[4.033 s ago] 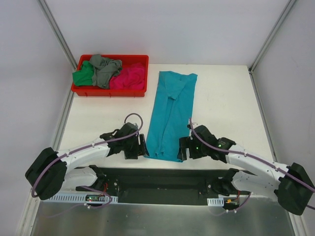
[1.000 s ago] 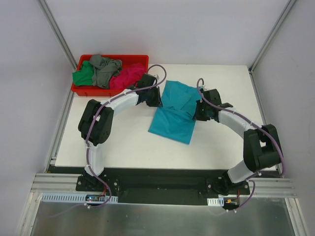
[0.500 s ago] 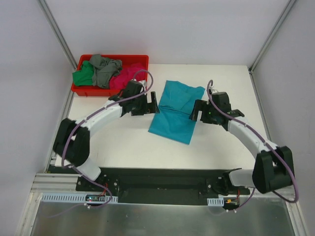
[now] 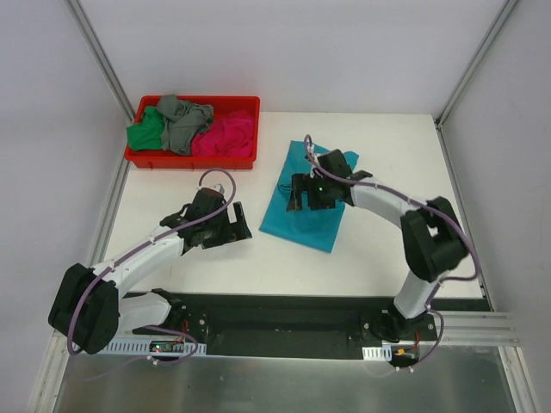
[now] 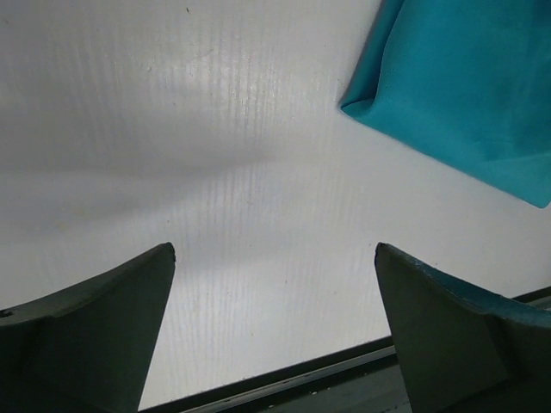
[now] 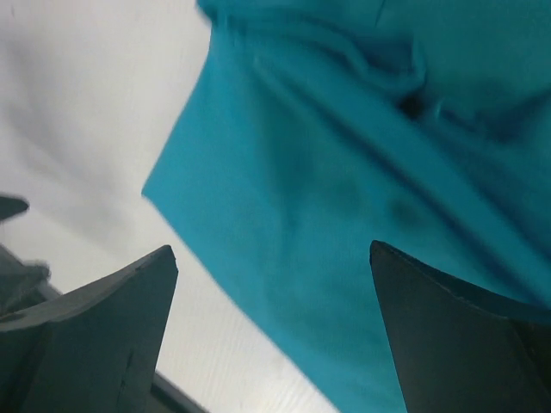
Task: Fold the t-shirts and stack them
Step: Fold the folded rectangular tshirt in 1/3 of the way
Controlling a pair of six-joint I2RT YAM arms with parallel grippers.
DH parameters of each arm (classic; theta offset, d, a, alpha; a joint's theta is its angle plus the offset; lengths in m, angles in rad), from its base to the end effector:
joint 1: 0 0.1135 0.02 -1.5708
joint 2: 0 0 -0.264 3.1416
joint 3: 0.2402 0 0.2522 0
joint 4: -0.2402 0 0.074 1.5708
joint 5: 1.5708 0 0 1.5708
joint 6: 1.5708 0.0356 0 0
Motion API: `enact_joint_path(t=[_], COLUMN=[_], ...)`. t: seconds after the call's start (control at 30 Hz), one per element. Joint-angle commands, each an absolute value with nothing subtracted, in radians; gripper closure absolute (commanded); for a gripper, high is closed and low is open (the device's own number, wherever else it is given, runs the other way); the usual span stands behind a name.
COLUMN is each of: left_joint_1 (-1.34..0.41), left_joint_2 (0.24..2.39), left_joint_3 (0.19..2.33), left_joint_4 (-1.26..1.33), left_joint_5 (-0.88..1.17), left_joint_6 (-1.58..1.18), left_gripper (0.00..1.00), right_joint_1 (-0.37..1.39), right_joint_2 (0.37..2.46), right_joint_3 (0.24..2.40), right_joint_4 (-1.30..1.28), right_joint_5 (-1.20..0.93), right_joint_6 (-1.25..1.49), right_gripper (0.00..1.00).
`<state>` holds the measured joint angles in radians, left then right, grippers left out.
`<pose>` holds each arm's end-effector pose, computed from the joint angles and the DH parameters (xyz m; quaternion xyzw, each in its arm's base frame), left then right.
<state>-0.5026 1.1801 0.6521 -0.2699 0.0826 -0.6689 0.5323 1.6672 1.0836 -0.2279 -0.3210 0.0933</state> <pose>0.2069 -0.1171 0.2076 -0.0613 0.9236 -0.2401 0.2927 0.3020 0.1909 0.2132 -0.2574 0.8820 0.2538 0.3024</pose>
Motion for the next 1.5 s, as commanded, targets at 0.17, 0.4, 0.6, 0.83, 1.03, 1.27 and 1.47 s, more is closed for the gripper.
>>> enact_joint_path(t=[0.17, 0.4, 0.6, 0.83, 1.03, 1.27, 1.47], left_joint_1=[-0.500, -0.500, -0.502, -0.500, -0.500, -0.502, -0.502], left_joint_2=[1.101, 1.109, 1.169, 1.409, 1.621, 1.792, 1.855], left_joint_3=[0.624, 0.627, 0.664, 0.851, 1.002, 1.095, 1.118], left_joint_4=[-0.247, -0.247, -0.200, -0.155, -0.147, -0.147, -0.147], left_joint_5=[0.035, 0.043, 0.112, 0.162, 0.233, 0.244, 0.226], left_joint_6=[-0.689, -0.693, -0.695, -0.693, -0.693, -0.706, -0.719], left_gripper=[0.01, 0.01, 0.01, 0.02, 0.17, 0.35, 0.55], right_joint_1=[0.414, 0.408, 0.426, 0.609, 0.638, 0.638, 0.640], right_joint_2=[2.054, 2.016, 1.734, 1.410, 1.445, 1.549, 1.591], right_joint_3=[1.511, 1.542, 1.370, 0.930, 0.867, 0.877, 0.874], right_joint_4=[-0.205, -0.262, -0.311, -0.224, -0.279, -0.279, -0.322], right_joint_5=[-0.313, -0.350, -0.262, -0.206, -0.107, -0.101, -0.046], right_joint_6=[0.098, 0.040, -0.057, -0.116, -0.155, -0.150, -0.127], right_gripper=[0.04, 0.04, 0.04, 0.04, 0.03, 0.04, 0.09])
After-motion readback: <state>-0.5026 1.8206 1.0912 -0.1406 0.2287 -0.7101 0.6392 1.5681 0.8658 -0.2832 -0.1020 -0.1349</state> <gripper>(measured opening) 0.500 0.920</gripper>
